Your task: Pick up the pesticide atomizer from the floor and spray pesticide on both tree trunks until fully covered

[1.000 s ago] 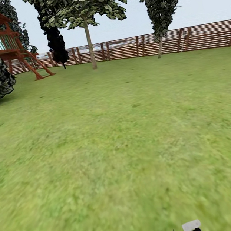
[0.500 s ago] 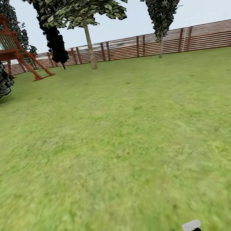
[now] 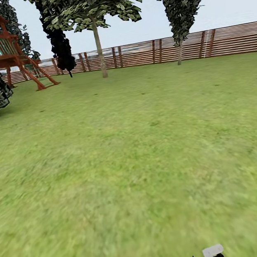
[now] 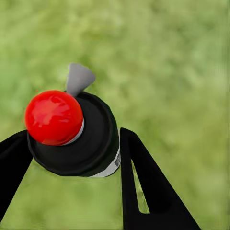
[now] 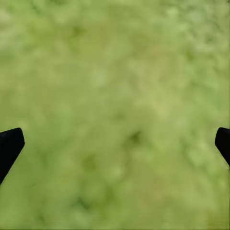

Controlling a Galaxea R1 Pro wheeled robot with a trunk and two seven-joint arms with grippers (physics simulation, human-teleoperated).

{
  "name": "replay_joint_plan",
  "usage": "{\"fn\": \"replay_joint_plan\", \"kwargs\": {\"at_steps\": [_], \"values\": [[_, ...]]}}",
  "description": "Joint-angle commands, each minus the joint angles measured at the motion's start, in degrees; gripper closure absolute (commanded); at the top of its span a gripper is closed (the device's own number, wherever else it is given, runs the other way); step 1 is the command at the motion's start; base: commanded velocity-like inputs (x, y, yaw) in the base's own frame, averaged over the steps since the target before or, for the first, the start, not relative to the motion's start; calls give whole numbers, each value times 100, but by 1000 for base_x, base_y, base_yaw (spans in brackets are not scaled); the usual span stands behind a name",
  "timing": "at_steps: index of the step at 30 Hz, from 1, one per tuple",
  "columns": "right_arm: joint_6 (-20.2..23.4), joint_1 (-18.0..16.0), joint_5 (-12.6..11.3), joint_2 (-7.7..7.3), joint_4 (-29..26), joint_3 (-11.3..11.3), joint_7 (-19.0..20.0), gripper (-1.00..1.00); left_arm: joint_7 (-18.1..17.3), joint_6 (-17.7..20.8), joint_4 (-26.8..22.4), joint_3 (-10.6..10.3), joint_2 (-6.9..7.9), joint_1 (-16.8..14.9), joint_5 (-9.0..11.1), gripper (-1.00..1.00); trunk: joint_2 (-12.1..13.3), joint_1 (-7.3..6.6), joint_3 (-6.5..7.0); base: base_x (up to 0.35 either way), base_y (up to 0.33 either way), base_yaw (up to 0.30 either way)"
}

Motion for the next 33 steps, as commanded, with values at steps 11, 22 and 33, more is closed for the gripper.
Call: {"fn": "replay_joint_plan", "kwargs": {"at_steps": [11, 22, 33], "values": [[5, -4, 37, 1, 6, 44, -60, -100, 16, -21, 6, 10, 0, -4, -31, 100, -2, 3, -5, 340, 0, 0], [4, -4, 37, 1, 6, 45, -60, -100, 16, -21, 6, 10, 0, -4, -31, 100, -2, 3, -5, 340, 0, 0], [3, -4, 37, 1, 7, 45, -60, -100, 16, -21, 6, 9, 0, -4, -31, 100, -2, 3, -5, 340, 0, 0]]}}
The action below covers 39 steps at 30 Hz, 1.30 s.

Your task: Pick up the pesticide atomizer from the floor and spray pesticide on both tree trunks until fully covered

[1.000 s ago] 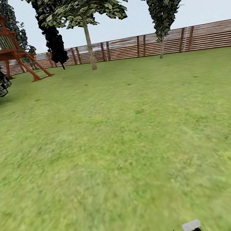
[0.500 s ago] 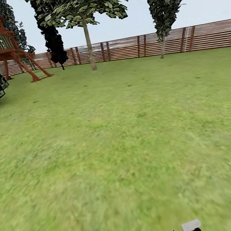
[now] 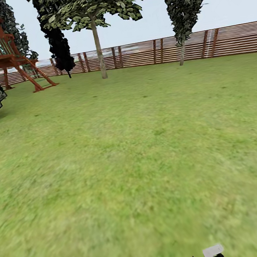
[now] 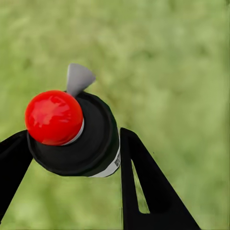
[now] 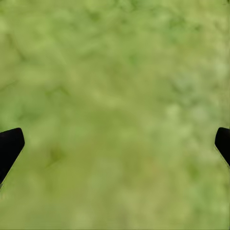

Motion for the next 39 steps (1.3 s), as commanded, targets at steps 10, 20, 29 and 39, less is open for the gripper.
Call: {"fn": "replay_joint_plan", "kwargs": {"at_steps": [10, 20, 29, 39], "values": [[1, -4, 37, 1, 6, 42, -60, -100, 16, -21, 6, 4, 0, -4, -31, 100, -2, 3, -5, 340, 0, 0], [1, -4, 37, 1, 6, 42, -60, -100, 16, -21, 6, 3, 0, -4, -31, 100, -2, 3, -5, 340, 0, 0], [0, -4, 37, 1, 6, 42, -60, -100, 16, -21, 6, 3, -2, -4, -39, 100, -2, 3, -5, 340, 0, 0], [-1, -4, 37, 1, 6, 43, -60, -100, 16, -21, 6, 3, -1, -4, -31, 100, -2, 3, -5, 340, 0, 0]]}}
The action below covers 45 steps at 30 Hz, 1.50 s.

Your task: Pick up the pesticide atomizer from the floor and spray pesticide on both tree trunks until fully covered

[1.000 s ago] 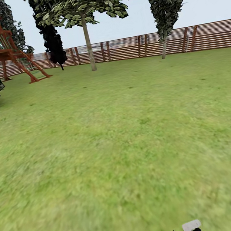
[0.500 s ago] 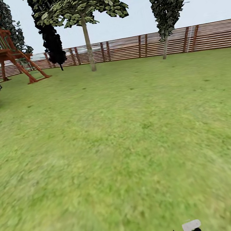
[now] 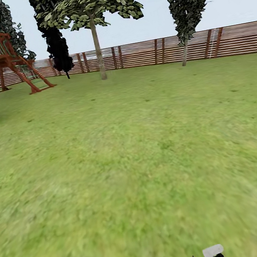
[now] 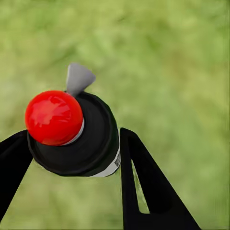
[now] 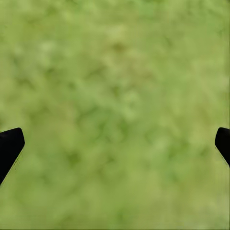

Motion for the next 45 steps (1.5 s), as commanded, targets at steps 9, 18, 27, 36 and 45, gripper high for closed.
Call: {"fn": "replay_joint_plan", "kwargs": {"at_steps": [9, 18, 27, 36, 45], "values": [[3, -4, 37, 1, 6, 43, -60, -100, 17, -21, 6, 16, 0, -4, -30, 100, -2, 3, -5, 340, 13, 0], [2, -4, 37, 1, 6, 43, -60, -100, 17, -21, 6, 12, 0, -4, -30, 100, -2, 3, -5, 340, 50, 0], [1, -4, 37, 1, 6, 42, -60, -100, 17, -21, 6, 11, 0, -4, -30, 100, -2, 3, -5, 340, 1, 0], [4, -4, 37, 1, 6, 42, -60, -100, 17, -21, 6, 11, -9, -4, -30, 100, -2, 3, -5, 340, 0, 0], [5, -4, 37, 1, 11, 49, -60, -100, 17, -21, 6, 11, -1, -4, -30, 100, -2, 3, -5, 340, 0, 0]]}}
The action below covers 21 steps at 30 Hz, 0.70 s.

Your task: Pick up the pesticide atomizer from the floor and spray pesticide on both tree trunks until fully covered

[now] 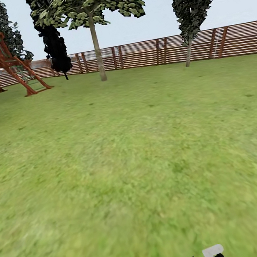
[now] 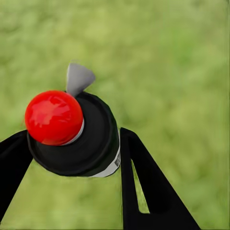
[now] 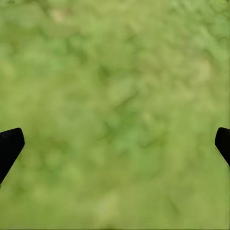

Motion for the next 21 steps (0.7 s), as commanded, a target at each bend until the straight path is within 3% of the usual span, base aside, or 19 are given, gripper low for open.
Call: {"fn": "replay_joint_plan", "kwargs": {"at_steps": [1, 8, 21], "values": [[3, -4, 37, 1, 4, 44, -58, -100, 17, -21, 6, 10, 0, -4, -31, 100, -2, 3, -5, 340, 0, 0], [4, -4, 46, 1, 2, 44, -51, -100, 17, -21, 6, 10, -1, -4, -30, 100, -2, 3, -5, 340, 0, 113], [1, -4, 54, -25, 2, 44, -51, -100, 17, -21, 6, 10, 0, -4, -31, 100, -2, 3, -5, 340, 0, 5]]}}
